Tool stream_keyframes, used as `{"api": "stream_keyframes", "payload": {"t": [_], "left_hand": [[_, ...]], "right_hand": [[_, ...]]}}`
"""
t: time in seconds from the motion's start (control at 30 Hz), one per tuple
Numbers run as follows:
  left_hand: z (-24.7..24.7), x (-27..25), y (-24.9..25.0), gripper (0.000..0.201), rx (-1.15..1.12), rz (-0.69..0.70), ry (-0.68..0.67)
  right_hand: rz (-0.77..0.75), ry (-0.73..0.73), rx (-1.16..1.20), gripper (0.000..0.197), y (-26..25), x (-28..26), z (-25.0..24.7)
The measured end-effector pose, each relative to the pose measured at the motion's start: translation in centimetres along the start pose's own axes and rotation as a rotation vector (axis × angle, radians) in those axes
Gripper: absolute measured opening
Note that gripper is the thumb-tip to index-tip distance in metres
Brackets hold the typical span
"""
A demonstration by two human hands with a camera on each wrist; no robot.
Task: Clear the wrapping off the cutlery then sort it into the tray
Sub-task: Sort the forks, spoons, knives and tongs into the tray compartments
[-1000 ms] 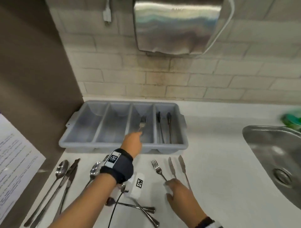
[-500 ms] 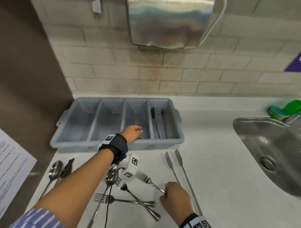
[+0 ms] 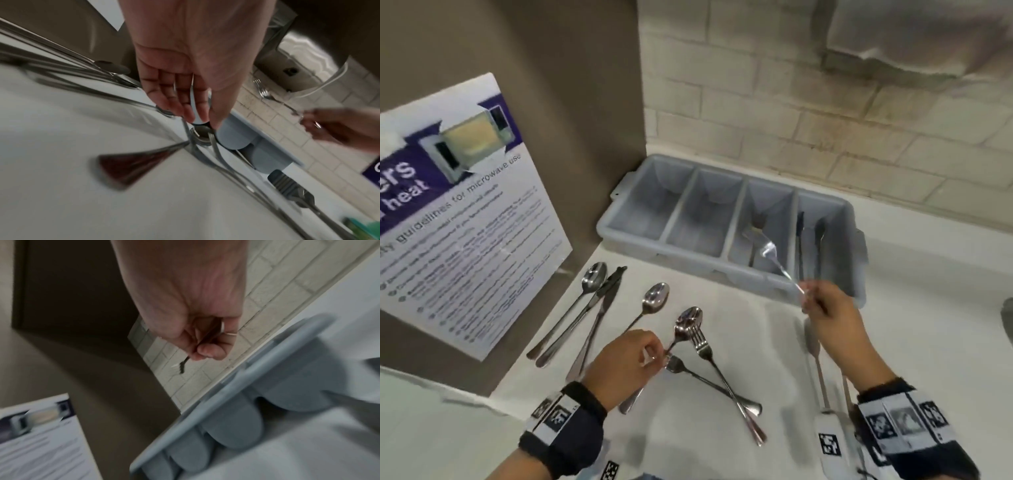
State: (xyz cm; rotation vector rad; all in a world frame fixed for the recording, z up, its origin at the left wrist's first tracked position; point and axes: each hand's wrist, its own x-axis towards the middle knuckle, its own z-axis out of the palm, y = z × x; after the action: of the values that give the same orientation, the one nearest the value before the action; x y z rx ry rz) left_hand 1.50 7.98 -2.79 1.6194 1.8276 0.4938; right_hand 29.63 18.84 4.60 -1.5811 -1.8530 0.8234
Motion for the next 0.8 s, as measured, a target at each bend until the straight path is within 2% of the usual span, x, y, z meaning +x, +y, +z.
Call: {"api": "stream_keyframes", "payload": {"t": [0.07, 0.1, 0.23, 0.33, 0.43, 0.47, 0.53, 0.6, 0.67, 0.73, 0.8], "left_hand": [[0.8, -0.4, -0.1, 0.019, 0.051, -0.006, -0.014], [1.1, -0.5, 0.1, 0.018, 0.072, -0.009, 0.000], [2.1, -0.5, 0.8, 0.020, 0.053, -0.053, 0.102], [2.3, -0.6, 1.1, 0.027, 0.010, -0.123, 0.192], [2.3, -0.2, 1.0, 0.039, -0.087, -0.251, 0.185], [2.4, 0.1, 0.8, 0.039, -0.135, -0.285, 0.171], [2.7, 0.6, 0.6, 0.028, -0.171, -0.296, 0.139], [2.9, 0.9, 0.5, 0.013, -0.197, -0.297, 0.115], [2.7, 1.1, 0.8, 0.009, -0.298, -0.296, 0.115], [2.1, 1.2, 1.4, 0.008, -0.414, -0.277, 0.143], [1.4, 1.6, 2.0, 0.011, -0.630, -0.221, 0.180]], "right_hand": [[0.038, 0.087, 0.064, 0.031, -1.8, 4.4, 0.6], [0.053, 0.085, 0.058, 0.035, -2.2, 6.6, 1.5], [0.155, -0.037, -0.175, 0.027, -1.5, 12.8, 5.9], [0.230, -0.163, -0.327, 0.028, -0.6, 14.5, 7.7], [0.209, -0.266, -0.479, 0.028, 0.2, 15.0, 8.4], [0.208, -0.272, -0.485, 0.027, 0.3, 15.0, 8.5], [0.197, -0.257, -0.446, 0.024, 0.1, 14.5, 8.2], [0.088, -0.195, -0.330, 0.027, -0.4, 13.3, 7.5], [-0.093, -0.092, -0.194, 0.034, -1.0, 10.3, 6.2], [-0.259, 0.057, -0.182, 0.034, -0.5, 6.4, 4.6], [-0.296, 0.171, -0.258, 0.032, 0.9, 2.2, 3.1]]}}
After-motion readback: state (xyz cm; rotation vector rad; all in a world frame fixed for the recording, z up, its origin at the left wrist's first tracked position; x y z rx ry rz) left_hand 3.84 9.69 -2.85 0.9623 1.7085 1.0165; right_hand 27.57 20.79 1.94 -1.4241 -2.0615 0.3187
